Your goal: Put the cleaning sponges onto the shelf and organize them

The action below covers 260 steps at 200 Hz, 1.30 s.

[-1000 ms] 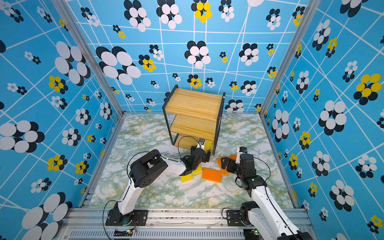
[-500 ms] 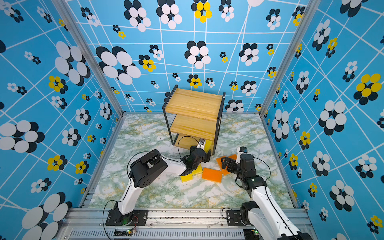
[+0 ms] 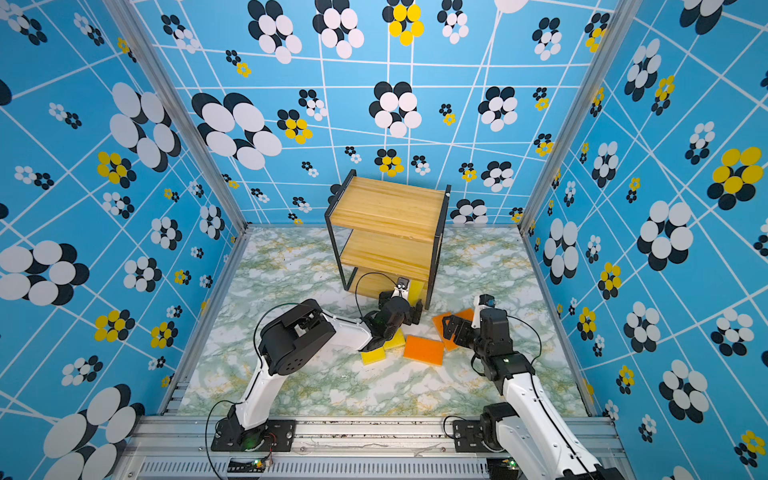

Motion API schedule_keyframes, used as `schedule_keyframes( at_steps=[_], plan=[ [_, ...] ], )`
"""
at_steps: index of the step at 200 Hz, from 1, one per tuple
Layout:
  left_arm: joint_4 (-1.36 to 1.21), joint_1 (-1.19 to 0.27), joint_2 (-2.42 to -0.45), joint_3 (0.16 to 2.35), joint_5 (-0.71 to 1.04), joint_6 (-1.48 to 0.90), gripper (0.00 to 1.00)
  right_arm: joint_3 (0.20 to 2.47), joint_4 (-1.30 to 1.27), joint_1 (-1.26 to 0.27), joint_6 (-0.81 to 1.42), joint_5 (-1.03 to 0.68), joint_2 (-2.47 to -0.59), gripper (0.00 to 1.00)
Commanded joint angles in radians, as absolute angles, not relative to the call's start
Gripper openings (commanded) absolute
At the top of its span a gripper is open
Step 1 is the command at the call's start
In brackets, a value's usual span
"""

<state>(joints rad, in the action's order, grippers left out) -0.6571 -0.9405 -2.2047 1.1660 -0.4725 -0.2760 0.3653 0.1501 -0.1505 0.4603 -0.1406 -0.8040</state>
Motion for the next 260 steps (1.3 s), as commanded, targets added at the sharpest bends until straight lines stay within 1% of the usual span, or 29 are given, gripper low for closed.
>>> schedule_keyframes(
  at_steps=[1,101,111,165,260],
  plan=[
    [-0.667,-0.937,-2.187,1.131,-0.507,-0.252,0.99,0.370,0.163,-0.160,0.453,-0.138,-0.800,0.99],
    [-0.666,-0.943,-2.167,1.111,-0.508,-0.234,0.99,0.370,0.149,-0.159,0.453,-0.142,-0.819,0.99],
    [-0.664,-0.945,-2.169,1.115,-0.509,-0.235,1.00,0.369,0.149,-0.159,0.453,-0.142,-0.821,0.99],
    [-0.669,-0.957,-2.152,1.106,-0.512,-0.209,0.99,0.370,0.150,-0.159,0.454,-0.146,-0.815,0.99],
    [-0.645,-0.963,-2.044,1.002,-0.491,-0.202,0.99,0.365,0.164,-0.160,0.448,-0.150,-0.795,0.99]
  ],
)
